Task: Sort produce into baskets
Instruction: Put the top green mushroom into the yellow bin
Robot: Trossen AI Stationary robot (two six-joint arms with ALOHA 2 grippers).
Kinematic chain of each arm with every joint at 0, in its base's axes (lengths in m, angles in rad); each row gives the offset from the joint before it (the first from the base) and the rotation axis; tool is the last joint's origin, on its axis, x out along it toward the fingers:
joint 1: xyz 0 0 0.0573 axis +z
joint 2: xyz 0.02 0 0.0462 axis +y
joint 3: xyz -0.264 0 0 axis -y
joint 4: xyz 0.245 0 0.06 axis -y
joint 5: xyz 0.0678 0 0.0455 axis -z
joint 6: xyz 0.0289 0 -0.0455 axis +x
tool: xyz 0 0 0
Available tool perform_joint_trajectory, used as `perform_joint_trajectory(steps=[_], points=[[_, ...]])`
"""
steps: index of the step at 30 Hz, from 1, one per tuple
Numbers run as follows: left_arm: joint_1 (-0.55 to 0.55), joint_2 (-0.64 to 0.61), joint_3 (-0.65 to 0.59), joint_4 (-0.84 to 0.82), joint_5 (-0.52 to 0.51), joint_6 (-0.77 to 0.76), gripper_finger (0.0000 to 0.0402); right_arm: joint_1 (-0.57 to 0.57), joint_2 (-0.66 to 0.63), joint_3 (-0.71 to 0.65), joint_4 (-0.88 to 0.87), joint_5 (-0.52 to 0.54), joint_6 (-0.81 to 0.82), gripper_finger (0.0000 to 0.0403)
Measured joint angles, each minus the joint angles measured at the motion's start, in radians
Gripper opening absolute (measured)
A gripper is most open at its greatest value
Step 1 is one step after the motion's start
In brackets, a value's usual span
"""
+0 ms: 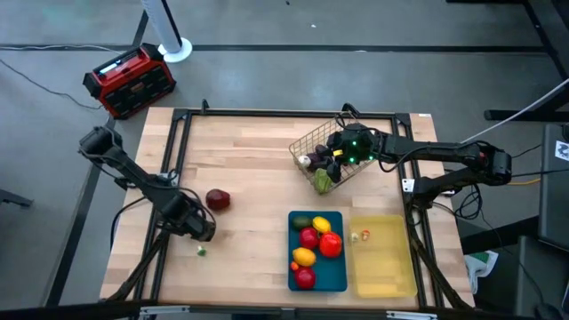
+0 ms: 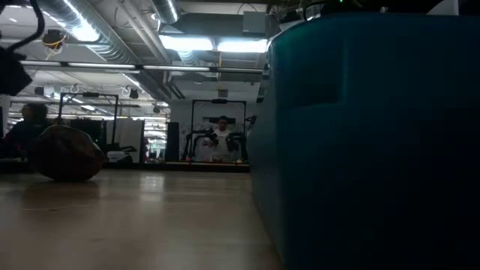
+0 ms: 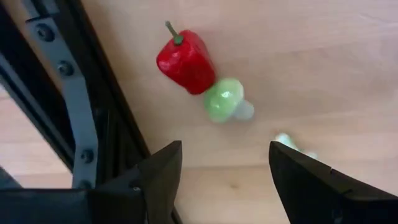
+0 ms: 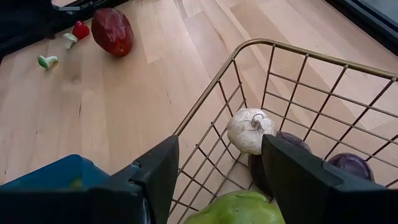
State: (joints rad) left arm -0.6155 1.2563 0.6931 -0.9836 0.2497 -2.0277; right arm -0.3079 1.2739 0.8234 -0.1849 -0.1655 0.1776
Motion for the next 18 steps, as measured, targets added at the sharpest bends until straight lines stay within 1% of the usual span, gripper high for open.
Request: perform_joint_trajectory(steps=[7,13,18], points=[[0.001,0.033,-0.066,0.089,-0.002,0.0,0.0214,0.0,0.0,0.0,0.0,0.0,0.0,0.0227],[0.001,0.036,-0.116,0.153,-0.003,0.0,0.0193,0.0,0.0,0.0,0.0,0.0,0.0,0.0227],[0.001,0.036,-0.121,0.159,-0.003,0.0,0.0169,0.0,0.0,0.0,0.0,0.0,0.0,0.0227]])
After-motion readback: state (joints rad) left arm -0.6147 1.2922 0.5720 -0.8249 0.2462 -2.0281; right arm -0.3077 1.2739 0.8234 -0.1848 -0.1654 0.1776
